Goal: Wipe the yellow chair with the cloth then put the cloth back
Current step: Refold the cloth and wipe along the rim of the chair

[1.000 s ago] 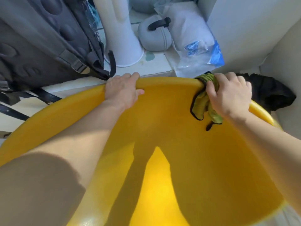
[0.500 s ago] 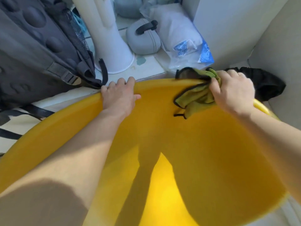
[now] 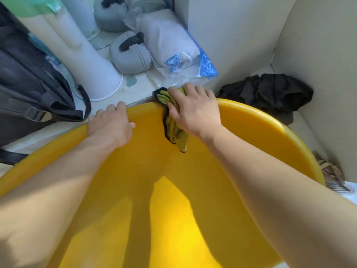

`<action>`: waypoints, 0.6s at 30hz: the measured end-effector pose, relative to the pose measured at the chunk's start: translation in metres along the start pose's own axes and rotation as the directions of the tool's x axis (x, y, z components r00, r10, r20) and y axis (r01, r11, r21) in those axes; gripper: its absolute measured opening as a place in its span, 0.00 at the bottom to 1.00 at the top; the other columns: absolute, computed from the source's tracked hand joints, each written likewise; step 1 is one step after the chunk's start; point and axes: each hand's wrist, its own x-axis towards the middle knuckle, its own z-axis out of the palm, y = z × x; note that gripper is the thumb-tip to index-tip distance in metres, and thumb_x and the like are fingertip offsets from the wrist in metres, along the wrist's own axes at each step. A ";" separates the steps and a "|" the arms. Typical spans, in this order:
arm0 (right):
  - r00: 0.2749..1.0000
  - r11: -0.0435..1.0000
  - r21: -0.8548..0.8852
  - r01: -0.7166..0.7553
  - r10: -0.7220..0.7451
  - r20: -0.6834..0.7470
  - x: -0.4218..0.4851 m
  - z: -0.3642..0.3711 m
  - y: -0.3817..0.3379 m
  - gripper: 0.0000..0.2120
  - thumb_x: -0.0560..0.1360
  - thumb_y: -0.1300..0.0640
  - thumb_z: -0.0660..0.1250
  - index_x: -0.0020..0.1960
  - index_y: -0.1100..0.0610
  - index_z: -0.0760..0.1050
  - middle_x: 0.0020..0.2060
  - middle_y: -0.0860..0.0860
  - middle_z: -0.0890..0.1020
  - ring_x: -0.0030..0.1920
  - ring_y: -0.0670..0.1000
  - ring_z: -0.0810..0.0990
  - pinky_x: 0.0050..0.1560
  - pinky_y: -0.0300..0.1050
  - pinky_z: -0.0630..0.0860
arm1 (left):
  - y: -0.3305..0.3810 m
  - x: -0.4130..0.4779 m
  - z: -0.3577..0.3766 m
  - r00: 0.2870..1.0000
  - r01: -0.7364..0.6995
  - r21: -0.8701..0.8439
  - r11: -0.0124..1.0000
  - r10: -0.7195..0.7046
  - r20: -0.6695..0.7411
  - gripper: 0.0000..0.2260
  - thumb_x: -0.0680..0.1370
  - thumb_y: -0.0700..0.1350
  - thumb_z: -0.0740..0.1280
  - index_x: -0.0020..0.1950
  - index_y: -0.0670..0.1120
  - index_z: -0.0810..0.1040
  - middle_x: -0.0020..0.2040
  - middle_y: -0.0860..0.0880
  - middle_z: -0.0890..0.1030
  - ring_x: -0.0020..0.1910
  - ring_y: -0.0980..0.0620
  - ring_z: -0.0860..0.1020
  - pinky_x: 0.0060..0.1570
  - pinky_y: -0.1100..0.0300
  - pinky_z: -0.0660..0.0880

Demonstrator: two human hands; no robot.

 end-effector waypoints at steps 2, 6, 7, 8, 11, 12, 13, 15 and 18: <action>1.000 0.994 -0.103 -0.018 0.018 -0.009 -0.016 -0.009 0.030 0.23 0.79 0.38 0.55 0.70 0.46 0.70 0.58 0.54 0.78 0.57 0.59 0.77 0.65 0.58 0.66 | 0.029 -0.002 -0.010 0.998 -0.061 0.055 0.997 0.062 -0.027 0.19 0.81 0.53 0.61 0.68 0.44 0.66 0.65 0.41 0.74 0.63 0.37 0.72 0.60 0.42 0.68; 0.986 0.971 -0.176 -0.161 0.164 0.003 -0.049 -0.036 0.069 0.24 0.78 0.37 0.57 0.70 0.47 0.70 0.59 0.53 0.77 0.57 0.59 0.76 0.64 0.59 0.67 | 0.127 -0.006 -0.022 0.932 -0.336 0.013 0.942 0.334 -0.143 0.21 0.78 0.52 0.63 0.67 0.43 0.69 0.64 0.41 0.75 0.63 0.38 0.72 0.61 0.46 0.68; 0.979 0.963 -0.181 -0.199 0.203 0.003 -0.058 -0.042 0.079 0.23 0.78 0.38 0.58 0.68 0.47 0.71 0.59 0.53 0.78 0.57 0.58 0.77 0.62 0.58 0.68 | 0.147 -0.005 -0.022 0.912 -0.389 -0.020 0.921 0.382 -0.150 0.20 0.77 0.51 0.64 0.66 0.44 0.70 0.64 0.42 0.75 0.63 0.39 0.73 0.61 0.46 0.69; 0.969 0.953 -0.178 -0.245 0.249 -0.003 -0.067 -0.049 0.089 0.22 0.78 0.38 0.57 0.67 0.47 0.72 0.58 0.53 0.78 0.56 0.58 0.77 0.61 0.58 0.68 | 0.162 -0.004 -0.020 0.895 -0.430 -0.049 0.901 0.419 -0.154 0.20 0.77 0.52 0.65 0.66 0.45 0.70 0.64 0.42 0.76 0.63 0.39 0.73 0.61 0.46 0.68; 0.910 0.898 -0.154 -0.413 0.412 -0.034 -0.085 -0.059 0.105 0.24 0.79 0.40 0.54 0.71 0.47 0.69 0.57 0.54 0.79 0.55 0.59 0.78 0.58 0.57 0.69 | 0.175 0.001 -0.006 0.869 -0.483 -0.097 0.870 0.462 -0.177 0.25 0.76 0.57 0.66 0.71 0.50 0.67 0.66 0.45 0.74 0.66 0.41 0.70 0.66 0.46 0.63; 0.902 0.892 -0.135 -0.431 0.431 -0.029 -0.085 -0.059 0.102 0.25 0.79 0.41 0.53 0.74 0.47 0.65 0.57 0.55 0.79 0.55 0.61 0.78 0.58 0.58 0.70 | 0.172 0.001 -0.001 0.864 -0.485 -0.089 0.870 0.462 -0.200 0.26 0.76 0.58 0.66 0.72 0.51 0.66 0.66 0.46 0.74 0.67 0.42 0.70 0.67 0.47 0.62; 0.906 0.901 -0.106 -0.422 0.424 -0.005 -0.079 -0.056 0.094 0.27 0.79 0.42 0.53 0.77 0.45 0.59 0.58 0.57 0.78 0.55 0.63 0.78 0.57 0.59 0.70 | 0.170 0.001 0.003 0.859 -0.485 -0.069 0.872 0.460 -0.226 0.26 0.76 0.57 0.66 0.72 0.52 0.65 0.66 0.46 0.73 0.66 0.42 0.69 0.67 0.47 0.61; 0.926 0.928 -0.066 -0.368 0.372 0.069 -0.062 -0.046 0.075 0.28 0.78 0.42 0.52 0.77 0.42 0.57 0.59 0.59 0.75 0.55 0.66 0.76 0.56 0.61 0.70 | 0.169 0.002 0.006 0.853 -0.482 -0.046 0.875 0.457 -0.251 0.22 0.76 0.51 0.64 0.69 0.49 0.66 0.63 0.44 0.73 0.63 0.40 0.70 0.65 0.47 0.62; 0.943 0.943 -0.092 -0.320 0.326 0.068 -0.044 -0.036 0.068 0.21 0.81 0.40 0.51 0.70 0.46 0.67 0.56 0.57 0.74 0.52 0.63 0.75 0.51 0.58 0.70 | 0.174 0.001 0.008 0.857 -0.456 -0.060 0.888 0.419 -0.300 0.16 0.79 0.47 0.59 0.66 0.49 0.68 0.62 0.45 0.74 0.62 0.41 0.71 0.65 0.47 0.62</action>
